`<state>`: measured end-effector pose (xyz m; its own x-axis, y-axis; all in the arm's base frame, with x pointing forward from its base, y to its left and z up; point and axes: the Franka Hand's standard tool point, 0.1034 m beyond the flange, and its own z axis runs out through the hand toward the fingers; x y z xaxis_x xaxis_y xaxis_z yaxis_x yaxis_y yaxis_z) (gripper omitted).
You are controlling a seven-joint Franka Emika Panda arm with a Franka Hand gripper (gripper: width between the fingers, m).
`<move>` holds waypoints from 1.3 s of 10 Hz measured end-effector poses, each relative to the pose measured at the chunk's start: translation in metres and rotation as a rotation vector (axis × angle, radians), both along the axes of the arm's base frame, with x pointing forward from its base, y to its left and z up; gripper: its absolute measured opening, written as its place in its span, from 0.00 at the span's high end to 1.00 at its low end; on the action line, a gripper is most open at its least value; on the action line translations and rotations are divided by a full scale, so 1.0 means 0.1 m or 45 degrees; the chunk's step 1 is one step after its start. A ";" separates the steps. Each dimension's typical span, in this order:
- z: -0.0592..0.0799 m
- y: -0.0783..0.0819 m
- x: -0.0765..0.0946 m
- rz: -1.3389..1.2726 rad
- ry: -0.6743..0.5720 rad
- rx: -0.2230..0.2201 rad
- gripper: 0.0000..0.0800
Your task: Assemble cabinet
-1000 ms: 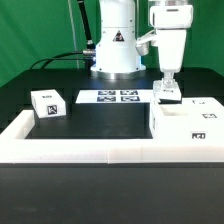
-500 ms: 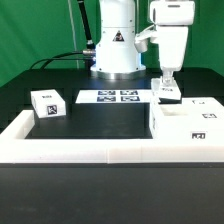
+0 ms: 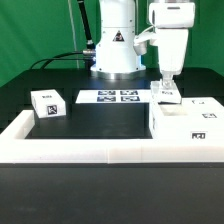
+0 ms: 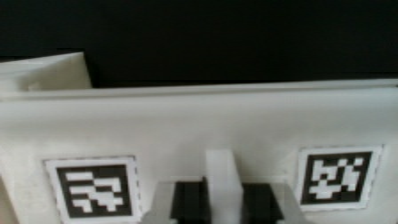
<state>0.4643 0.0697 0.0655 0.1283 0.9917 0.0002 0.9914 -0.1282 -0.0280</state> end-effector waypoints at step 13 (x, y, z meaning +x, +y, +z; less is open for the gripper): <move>-0.01 0.01 -0.02 0.009 -0.018 0.009 0.91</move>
Offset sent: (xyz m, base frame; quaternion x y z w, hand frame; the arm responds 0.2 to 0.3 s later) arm 0.0000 0.0000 0.0000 0.0000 0.0000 0.0000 1.0000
